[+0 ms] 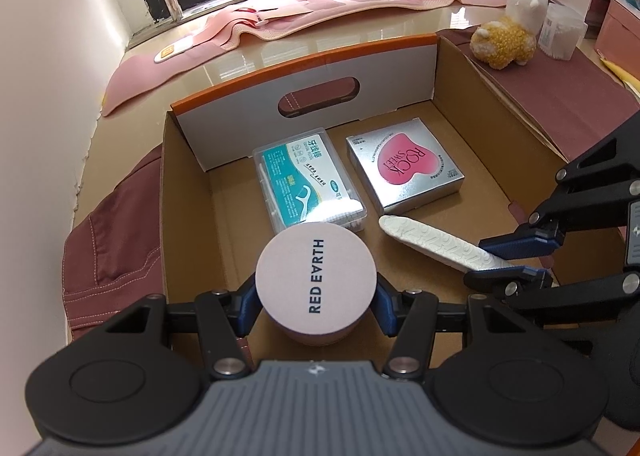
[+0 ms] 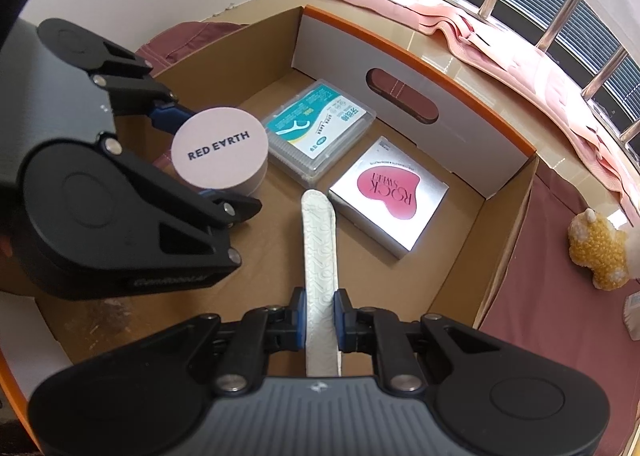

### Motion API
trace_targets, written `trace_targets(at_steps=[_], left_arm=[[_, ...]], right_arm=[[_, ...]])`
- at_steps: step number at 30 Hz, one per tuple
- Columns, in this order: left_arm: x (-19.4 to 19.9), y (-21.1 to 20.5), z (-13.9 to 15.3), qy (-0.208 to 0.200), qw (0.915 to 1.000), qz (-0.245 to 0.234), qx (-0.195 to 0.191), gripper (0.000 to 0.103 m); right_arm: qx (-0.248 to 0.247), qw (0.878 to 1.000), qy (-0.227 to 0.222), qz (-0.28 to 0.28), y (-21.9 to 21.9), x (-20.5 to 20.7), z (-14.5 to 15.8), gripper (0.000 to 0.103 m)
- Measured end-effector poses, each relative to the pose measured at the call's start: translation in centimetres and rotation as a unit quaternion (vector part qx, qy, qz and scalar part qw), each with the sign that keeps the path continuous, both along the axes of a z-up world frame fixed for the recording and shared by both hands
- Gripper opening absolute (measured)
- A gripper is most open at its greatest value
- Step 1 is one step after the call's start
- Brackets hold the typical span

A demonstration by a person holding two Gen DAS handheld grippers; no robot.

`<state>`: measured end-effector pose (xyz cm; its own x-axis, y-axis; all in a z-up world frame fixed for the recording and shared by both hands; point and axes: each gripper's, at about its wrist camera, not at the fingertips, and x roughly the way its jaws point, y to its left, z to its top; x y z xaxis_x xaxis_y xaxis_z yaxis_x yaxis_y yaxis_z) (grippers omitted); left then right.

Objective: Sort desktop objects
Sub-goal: 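Lower the jar and nail file into the tray beside the boxes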

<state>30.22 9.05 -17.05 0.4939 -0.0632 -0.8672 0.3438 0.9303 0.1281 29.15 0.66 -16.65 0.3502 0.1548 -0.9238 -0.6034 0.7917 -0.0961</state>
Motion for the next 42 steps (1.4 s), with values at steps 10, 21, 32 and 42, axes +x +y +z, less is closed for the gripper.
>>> trace_targets(at_steps=[10, 21, 32, 42], left_arm=[[0.0, 0.0, 0.0, 0.0, 1.0, 0.0, -0.002, 0.058], [0.0, 0.0, 0.2, 0.002, 0.9999, 0.002, -0.011, 0.068], [0.1, 0.1, 0.6, -0.005, 0.9998, 0.006, -0.018, 0.082], [0.0, -0.1, 1.8, -0.022, 0.9995, 0.006, -0.023, 0.084]], right_arm=[[-0.009, 1.0, -0.001, 0.003, 0.1, 0.2, -0.4, 0.013], [-0.018, 1.0, 0.001, 0.009, 0.2, 0.2, -0.6, 0.013], [-0.006, 1.0, 0.005, -0.004, -0.3, 0.3, -0.6, 0.016], [0.007, 1.0, -0.011, -0.002, -0.6, -0.1, 0.5, 0.018]])
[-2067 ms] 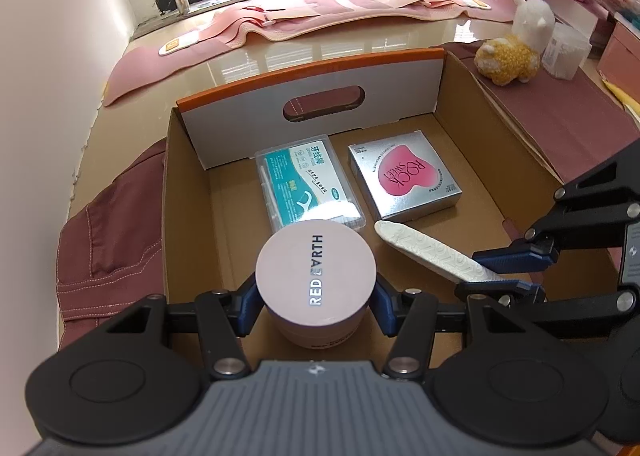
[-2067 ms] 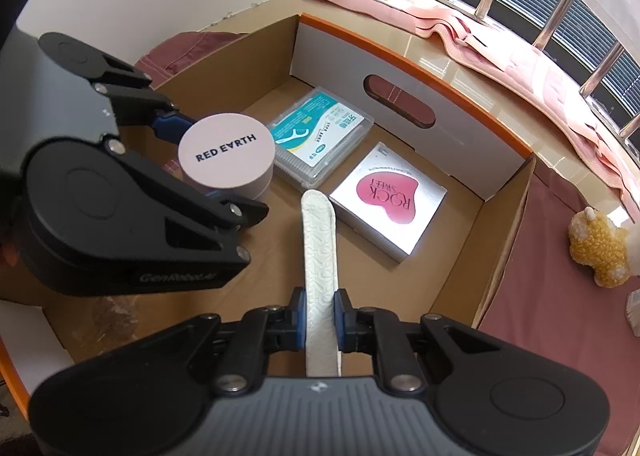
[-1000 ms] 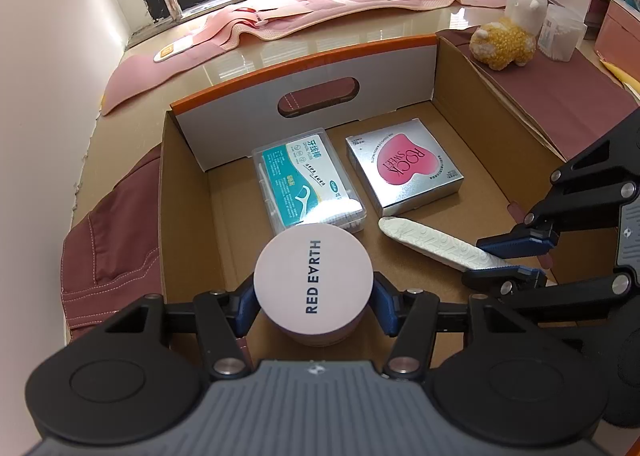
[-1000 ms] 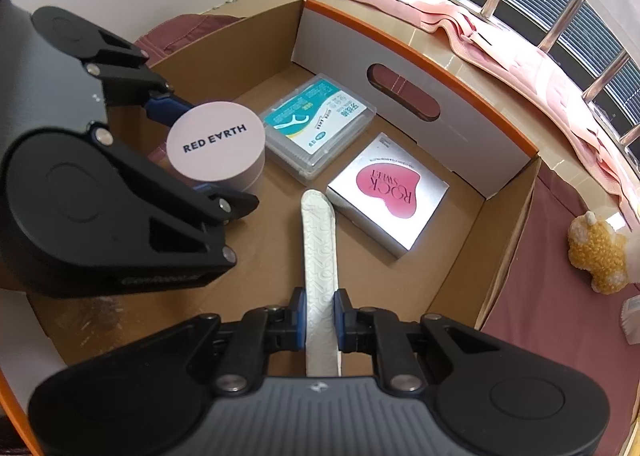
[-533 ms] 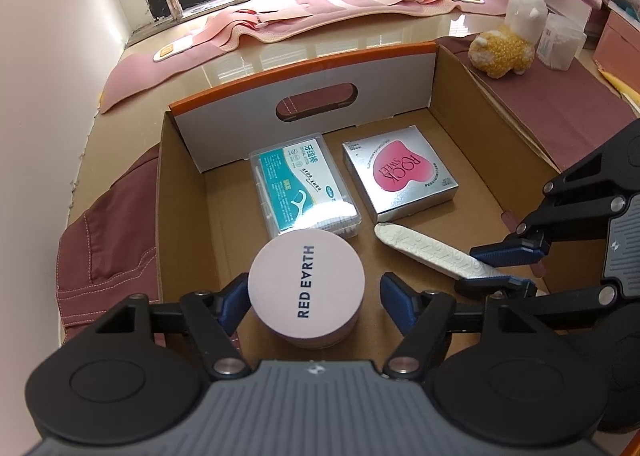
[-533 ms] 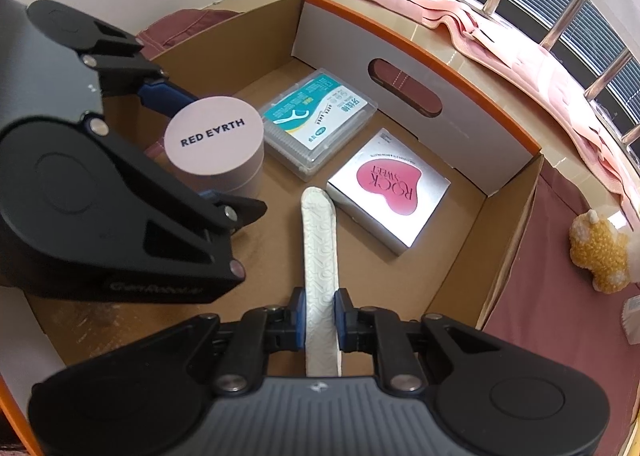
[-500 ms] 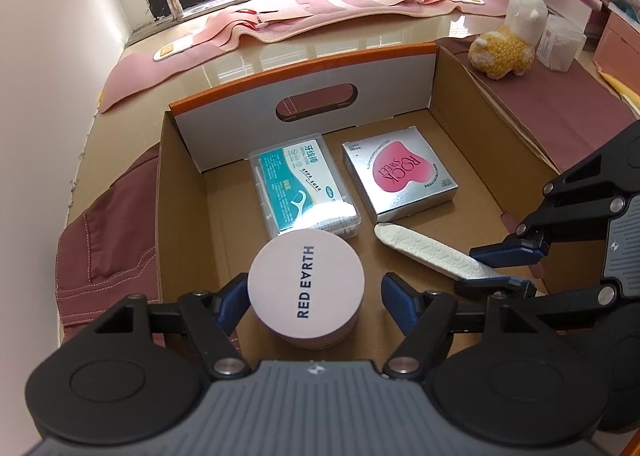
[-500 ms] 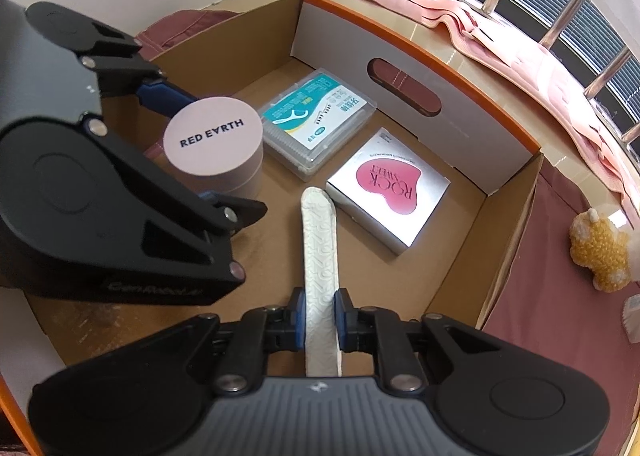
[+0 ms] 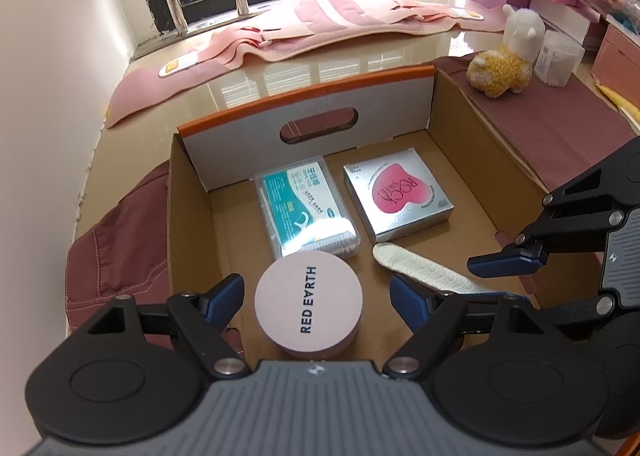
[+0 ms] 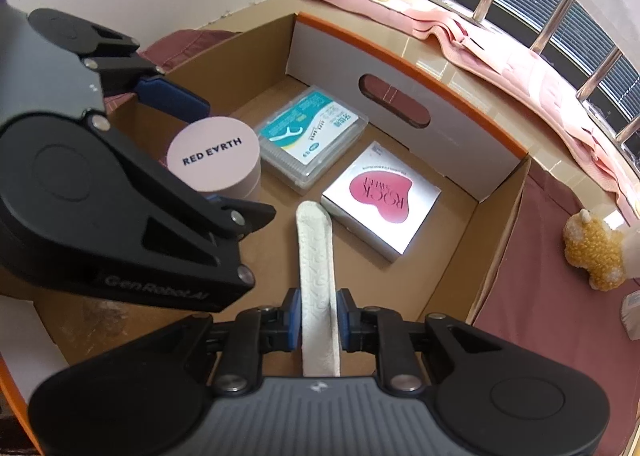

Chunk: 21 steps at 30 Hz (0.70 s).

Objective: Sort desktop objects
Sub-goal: 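Lower the jar and nail file into the tray beside the boxes, then open both tools to release the jar and nail file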

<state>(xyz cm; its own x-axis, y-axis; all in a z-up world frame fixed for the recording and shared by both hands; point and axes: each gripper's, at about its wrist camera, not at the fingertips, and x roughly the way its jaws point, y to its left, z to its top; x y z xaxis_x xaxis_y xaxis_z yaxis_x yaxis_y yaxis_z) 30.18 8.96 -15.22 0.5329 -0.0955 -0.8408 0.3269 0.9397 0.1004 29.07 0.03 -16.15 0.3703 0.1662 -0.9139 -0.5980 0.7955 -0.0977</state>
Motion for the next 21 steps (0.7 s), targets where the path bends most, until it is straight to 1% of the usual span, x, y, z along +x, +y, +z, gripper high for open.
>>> trace_targets(at_steps=[3, 7, 12, 14, 16, 21], left_arm=[[-0.2, -0.2, 0.6, -0.008, 1.0, -0.005, 0.001, 0.087], [-0.4, -0.3, 1.3, -0.016, 0.9999, -0.006, 0.0, 0.089], [-0.8, -0.2, 2.8, -0.027, 0.9996, -0.005, -0.006, 0.09], [-0.9, 0.0, 3.6, -0.035, 0.9994, -0.005, -0.006, 0.093], [-1.1, 0.2, 4.4, -0.043, 0.999, -0.004, -0.008, 0.095], [-1.4, 0.8, 6.3, -0.054, 0.9983, 0.004, -0.018, 0.1]], right_arm=[[-0.002, 1.0, -0.007, 0.004, -0.1, -0.2, 0.5, 0.02], [0.005, 1.0, -0.009, 0.002, -0.3, -0.3, 1.1, 0.028], [0.016, 1.0, -0.016, 0.0, -0.6, -0.6, 2.2, 0.03], [0.023, 1.0, -0.019, -0.001, -0.7, -0.8, 2.7, 0.031], [0.03, 0.999, -0.023, -0.002, -0.8, -1.0, 3.3, 0.039], [0.043, 0.999, -0.029, 0.002, -0.8, -1.5, 4.5, 0.043]])
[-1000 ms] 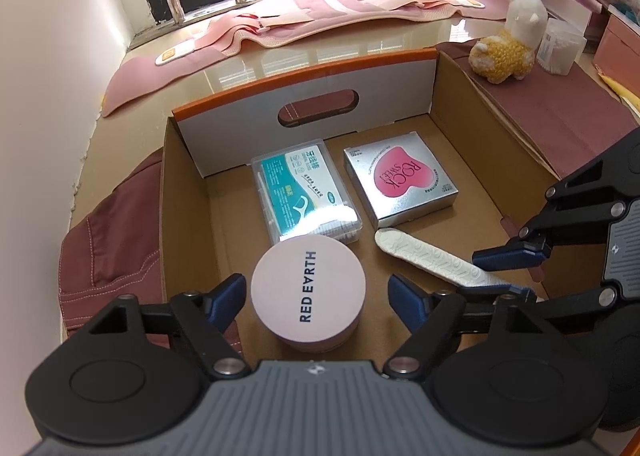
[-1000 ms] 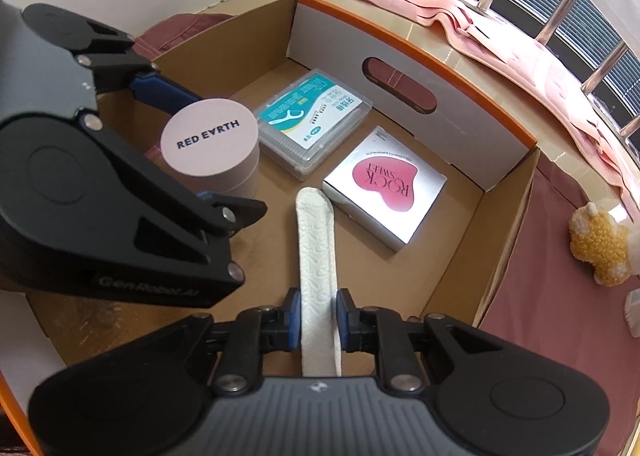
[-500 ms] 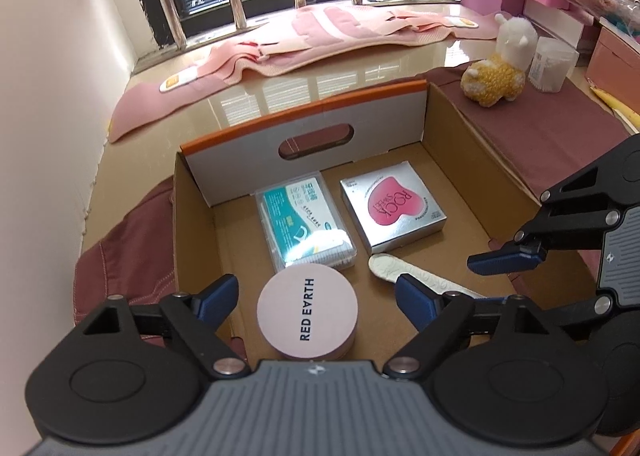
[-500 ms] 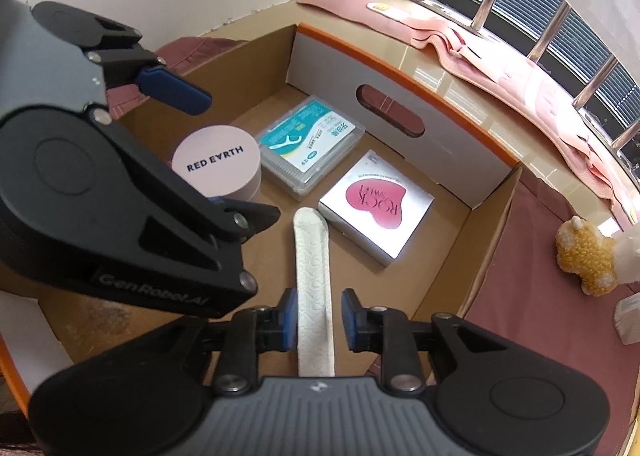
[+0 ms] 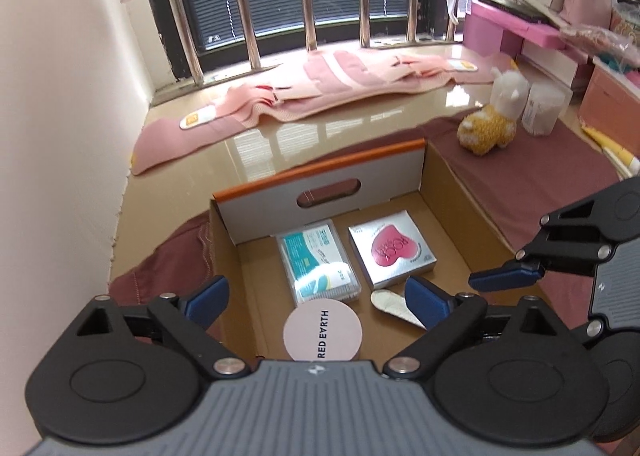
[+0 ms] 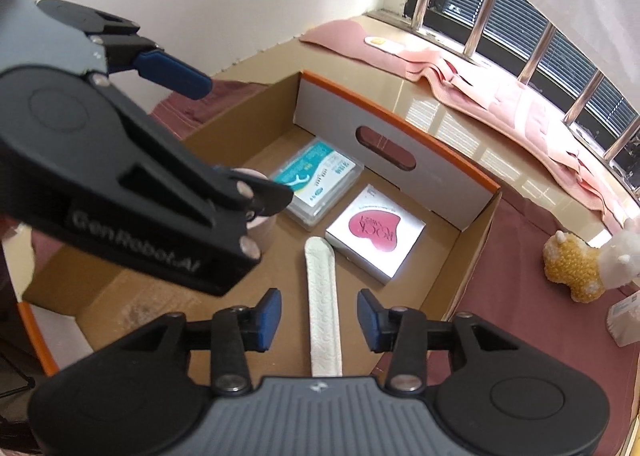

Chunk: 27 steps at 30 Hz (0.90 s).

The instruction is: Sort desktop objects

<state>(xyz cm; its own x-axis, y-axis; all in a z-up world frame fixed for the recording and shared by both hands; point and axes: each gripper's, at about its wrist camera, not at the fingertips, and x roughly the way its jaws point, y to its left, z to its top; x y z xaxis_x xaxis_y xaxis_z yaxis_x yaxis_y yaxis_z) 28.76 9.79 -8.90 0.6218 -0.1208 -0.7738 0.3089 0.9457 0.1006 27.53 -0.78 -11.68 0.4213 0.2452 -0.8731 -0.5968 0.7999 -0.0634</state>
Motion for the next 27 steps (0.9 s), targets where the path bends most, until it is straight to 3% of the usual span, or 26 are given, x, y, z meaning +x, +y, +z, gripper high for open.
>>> trace_targets(at_steps=[3, 8, 10, 14, 16, 20, 27], left_arm=[[-0.4, 0.5, 1.1, -0.009, 0.9999, 0.01, -0.008, 0.103], [-1.2, 1.7, 2.8, -0.015, 0.999, 0.031, -0.03, 0.103], [-1.7, 2.2, 3.5, -0.015, 0.9981, 0.041, -0.044, 0.103], [-2.9, 3.2, 4.7, -0.023, 0.9959, 0.057, -0.067, 0.103], [-3.6, 3.5, 5.1, -0.026, 0.9953, 0.062, -0.071, 0.103], [-4.8, 4.1, 5.6, -0.027, 0.9939, 0.07, -0.081, 0.103], [-7.1, 4.9, 5.9, -0.023, 0.9918, 0.079, -0.098, 0.103]], right_arm=[[0.006, 1.0, -0.003, 0.0, 0.0, -0.4, 0.7, 0.054], [0.02, 1.0, -0.01, 0.001, 0.0, -1.4, 2.0, 0.058], [0.026, 1.0, -0.016, -0.001, -0.1, -1.9, 2.6, 0.069], [0.038, 0.999, -0.022, -0.009, -0.2, -2.8, 3.9, 0.072], [0.046, 0.999, -0.024, -0.014, -0.3, -3.3, 4.3, 0.084], [0.057, 0.998, -0.027, -0.028, -0.5, -4.4, 5.2, 0.085], [0.077, 0.995, -0.029, -0.064, -1.1, -7.0, 6.4, 0.101]])
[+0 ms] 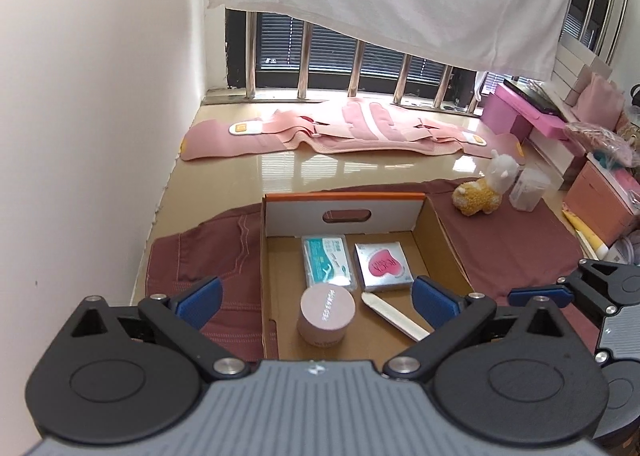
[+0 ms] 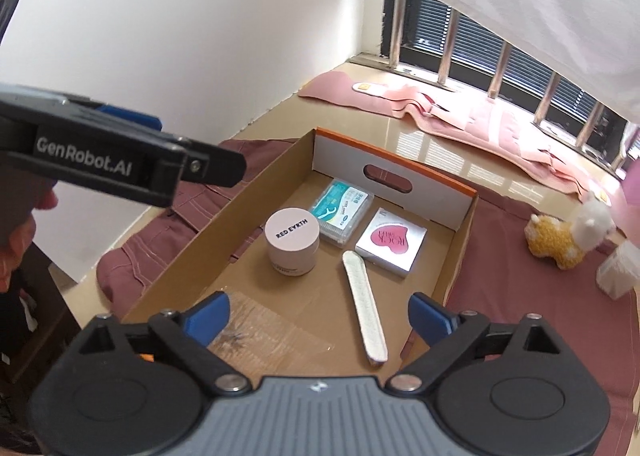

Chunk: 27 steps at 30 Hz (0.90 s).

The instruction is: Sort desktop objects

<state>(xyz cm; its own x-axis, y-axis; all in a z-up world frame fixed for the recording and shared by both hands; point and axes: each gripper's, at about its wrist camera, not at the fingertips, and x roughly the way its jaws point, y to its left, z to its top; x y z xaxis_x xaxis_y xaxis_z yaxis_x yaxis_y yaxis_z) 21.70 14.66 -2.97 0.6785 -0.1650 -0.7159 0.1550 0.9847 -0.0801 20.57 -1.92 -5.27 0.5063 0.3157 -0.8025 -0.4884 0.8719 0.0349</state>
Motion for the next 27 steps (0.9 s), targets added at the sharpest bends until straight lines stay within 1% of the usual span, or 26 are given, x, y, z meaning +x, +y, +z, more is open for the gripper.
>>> trace_targets(at_steps=[1, 8, 13, 20, 27], left_arm=[[-0.3, 0.0, -0.1, 0.001, 1.0, -0.002, 0.0, 0.103], [-2.6, 0.4, -0.5, 0.013, 0.9999, 0.003, -0.01, 0.103], [-3.9, 0.3, -0.5, 0.023, 0.9996, 0.004, -0.015, 0.103], [-5.6, 0.0, -0.3, 0.033, 0.9986, 0.032, -0.024, 0.103], [-7.9, -1.9, -0.2, 0.039, 0.9979, 0.047, -0.024, 0.103]], right_arm=[[0.003, 1.0, 0.001, -0.006, -0.2, -0.4, 0.1, 0.103], [0.016, 0.999, 0.008, -0.039, -0.9, -2.5, 1.1, 0.103], [0.026, 0.997, 0.025, -0.075, -1.5, -3.3, 1.2, 0.103], [0.028, 0.995, 0.042, -0.086, -2.2, -4.8, 1.1, 0.103], [0.034, 0.994, 0.052, -0.091, -4.2, -6.8, 1.2, 0.103]])
